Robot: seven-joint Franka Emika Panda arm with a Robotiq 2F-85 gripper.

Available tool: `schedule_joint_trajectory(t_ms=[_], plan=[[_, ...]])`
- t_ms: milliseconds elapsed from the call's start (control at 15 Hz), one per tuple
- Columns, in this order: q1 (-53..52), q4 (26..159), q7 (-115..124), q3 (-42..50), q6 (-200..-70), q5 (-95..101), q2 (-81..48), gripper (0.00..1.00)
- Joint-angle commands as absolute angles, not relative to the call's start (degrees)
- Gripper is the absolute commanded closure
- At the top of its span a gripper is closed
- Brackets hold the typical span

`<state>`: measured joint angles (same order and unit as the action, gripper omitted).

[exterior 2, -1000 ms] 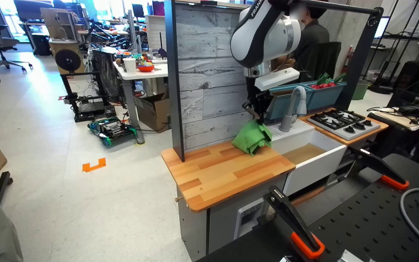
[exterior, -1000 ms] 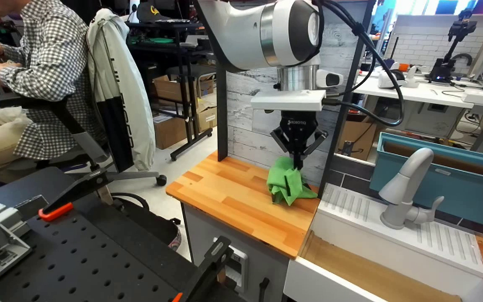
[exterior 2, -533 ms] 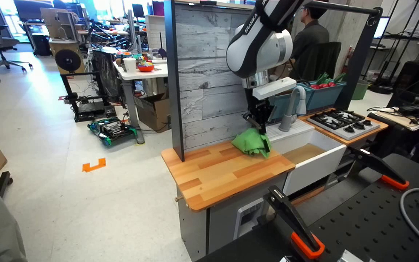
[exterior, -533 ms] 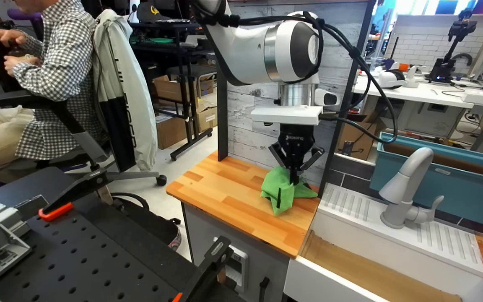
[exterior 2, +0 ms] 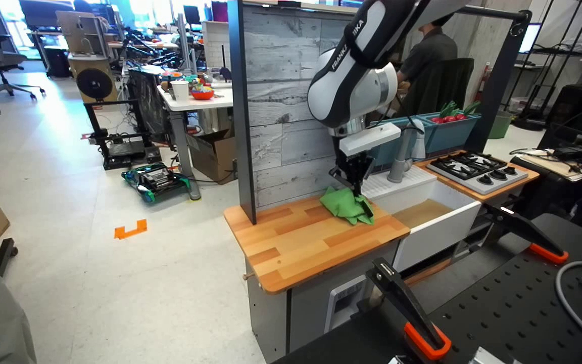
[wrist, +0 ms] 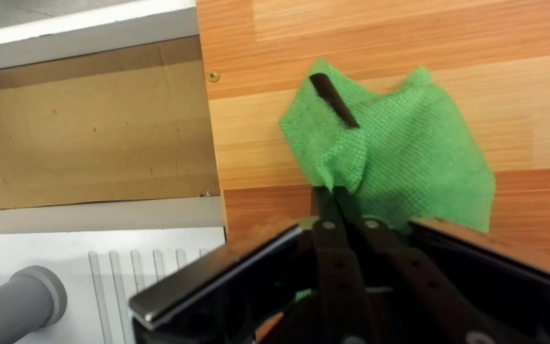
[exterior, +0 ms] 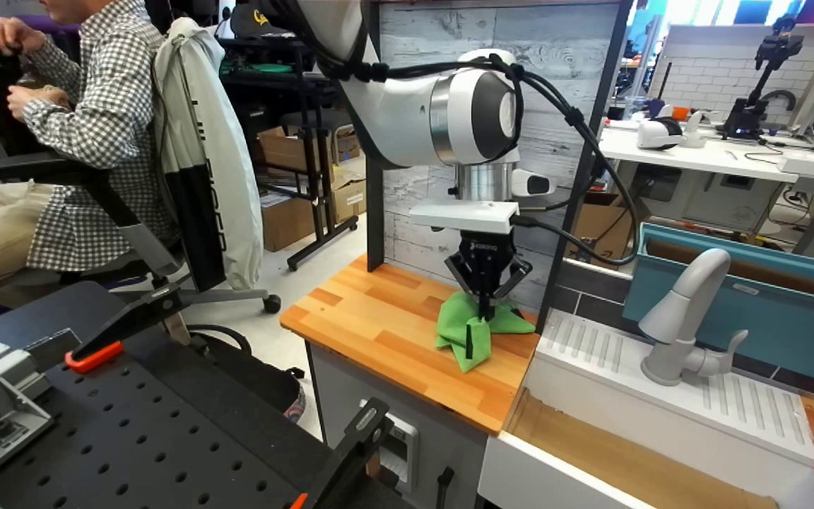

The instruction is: Fold the green towel from left to right then bottom to top

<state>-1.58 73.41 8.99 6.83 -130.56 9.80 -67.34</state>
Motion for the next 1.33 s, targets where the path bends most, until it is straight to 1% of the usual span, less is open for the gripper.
schedule_joint_trajectory(t_ms=[0, 333, 733, 800, 867, 933, 1200, 1267], plan=[[-3.9, 72.2, 12.5, 8.4, -137.1, 10.2, -69.8, 0.99], [-5.3, 72.9, 15.6, 9.3, -143.0, 9.5, -71.7, 0.99], [-5.9, 72.8, 15.3, 9.8, -143.8, 9.3, -72.7, 0.99], [-5.9, 72.9, 15.3, 9.8, -143.4, 9.3, -72.6, 0.72], [-5.9, 72.9, 15.1, 9.8, -143.2, 9.4, -72.5, 0.71], [-5.8, 73.0, 14.9, 9.9, -143.1, 9.4, -72.4, 0.66], [-5.7, 73.3, 14.6, 9.5, -143.0, 9.2, -71.9, 0.38], [-5.6, 73.6, 14.5, 9.5, -143.2, 9.2, -71.6, 0.29]])
